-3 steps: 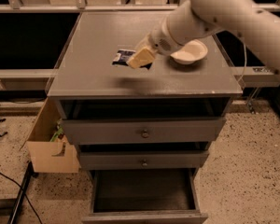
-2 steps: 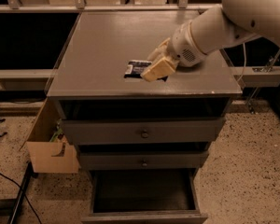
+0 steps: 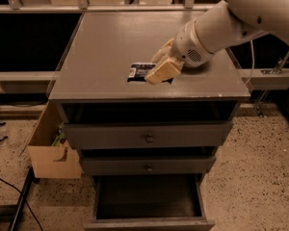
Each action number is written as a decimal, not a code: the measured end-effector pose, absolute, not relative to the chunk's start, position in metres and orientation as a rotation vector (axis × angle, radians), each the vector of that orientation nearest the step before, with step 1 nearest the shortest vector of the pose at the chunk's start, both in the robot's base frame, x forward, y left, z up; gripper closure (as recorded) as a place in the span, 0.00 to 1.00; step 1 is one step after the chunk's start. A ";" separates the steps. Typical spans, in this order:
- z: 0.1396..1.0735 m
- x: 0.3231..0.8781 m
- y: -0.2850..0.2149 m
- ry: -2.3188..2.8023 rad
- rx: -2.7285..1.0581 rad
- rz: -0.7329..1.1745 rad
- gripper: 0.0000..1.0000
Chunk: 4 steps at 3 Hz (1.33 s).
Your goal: Place rxbar blueberry into bottom drawer
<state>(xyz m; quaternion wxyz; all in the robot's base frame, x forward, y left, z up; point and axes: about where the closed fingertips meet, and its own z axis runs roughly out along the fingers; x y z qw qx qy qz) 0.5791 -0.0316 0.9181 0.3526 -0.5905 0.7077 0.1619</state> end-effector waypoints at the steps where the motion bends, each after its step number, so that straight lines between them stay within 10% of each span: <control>1: 0.921 0.536 -0.051 1.859 -1.586 0.406 1.00; 4: 0.833 0.474 -0.112 1.976 -1.471 0.520 1.00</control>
Offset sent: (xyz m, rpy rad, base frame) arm -0.1068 -0.0661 -0.0120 -0.0916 0.0975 -0.0106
